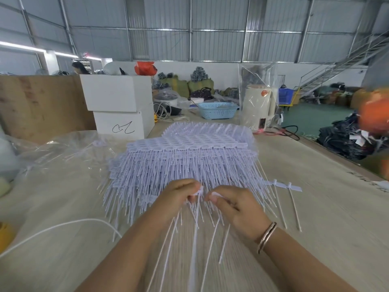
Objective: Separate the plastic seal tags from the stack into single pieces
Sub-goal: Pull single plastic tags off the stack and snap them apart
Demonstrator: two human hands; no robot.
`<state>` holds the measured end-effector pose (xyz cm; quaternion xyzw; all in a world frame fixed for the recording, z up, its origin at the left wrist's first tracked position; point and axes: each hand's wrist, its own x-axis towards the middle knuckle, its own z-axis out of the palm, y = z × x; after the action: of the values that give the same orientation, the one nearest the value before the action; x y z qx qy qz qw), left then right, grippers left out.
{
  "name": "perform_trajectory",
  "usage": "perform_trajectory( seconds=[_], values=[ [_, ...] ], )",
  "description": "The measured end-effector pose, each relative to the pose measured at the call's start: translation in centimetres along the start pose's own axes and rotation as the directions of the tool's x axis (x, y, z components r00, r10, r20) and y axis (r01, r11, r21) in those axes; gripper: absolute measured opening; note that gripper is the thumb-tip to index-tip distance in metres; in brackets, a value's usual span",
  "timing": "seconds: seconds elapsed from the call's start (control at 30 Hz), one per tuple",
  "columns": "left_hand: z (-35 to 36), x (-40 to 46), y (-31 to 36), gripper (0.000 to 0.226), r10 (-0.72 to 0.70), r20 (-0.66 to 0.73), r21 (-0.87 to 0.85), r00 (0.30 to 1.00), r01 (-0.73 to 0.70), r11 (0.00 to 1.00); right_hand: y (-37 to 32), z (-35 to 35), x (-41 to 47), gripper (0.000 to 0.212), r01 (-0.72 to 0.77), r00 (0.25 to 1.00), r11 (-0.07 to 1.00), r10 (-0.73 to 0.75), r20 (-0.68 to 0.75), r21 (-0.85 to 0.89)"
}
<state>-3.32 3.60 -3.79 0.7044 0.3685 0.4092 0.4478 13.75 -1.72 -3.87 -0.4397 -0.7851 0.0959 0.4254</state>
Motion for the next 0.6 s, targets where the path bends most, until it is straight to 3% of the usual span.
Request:
perform_trajectory(
  seconds=[0.1,0.2,0.27,0.37,0.5,0.6],
  values=[
    [-0.2,0.1,-0.4,0.033,0.028,-0.077,0.020,0.997,-0.027,0.999,0.7,-1.0,0.0,0.021,-0.112,0.992,0.987,0.105,0.067,0.111],
    [0.2,-0.2,-0.1,0.024,0.124,-0.027,0.101,0.992,-0.121,0.987,1.9,-0.4,-0.2,0.022,-0.061,0.961,0.982,0.106,0.257,-0.176],
    [0.4,-0.5,-0.1,0.019,0.175,0.008,0.190,0.985,-0.173,0.966,2.4,0.5,0.0,0.020,-0.009,0.963,0.945,0.096,0.252,-0.326],
    [0.3,-0.8,-0.2,0.018,0.175,0.032,0.238,0.984,-0.177,0.955,2.9,0.5,0.2,0.024,-0.048,0.968,0.904,0.147,0.204,-0.424],
    [0.4,-0.8,-0.9,0.033,0.143,0.107,0.349,0.984,-0.172,0.921,3.7,-0.8,-0.3,0.024,-0.246,0.926,0.848,0.348,0.145,-0.469],
    [0.4,-0.7,-1.2,0.033,0.125,0.115,0.397,0.986,-0.161,0.903,3.6,-0.9,-0.4,0.018,-0.249,0.906,0.841,0.377,0.191,-0.480]
  ],
)
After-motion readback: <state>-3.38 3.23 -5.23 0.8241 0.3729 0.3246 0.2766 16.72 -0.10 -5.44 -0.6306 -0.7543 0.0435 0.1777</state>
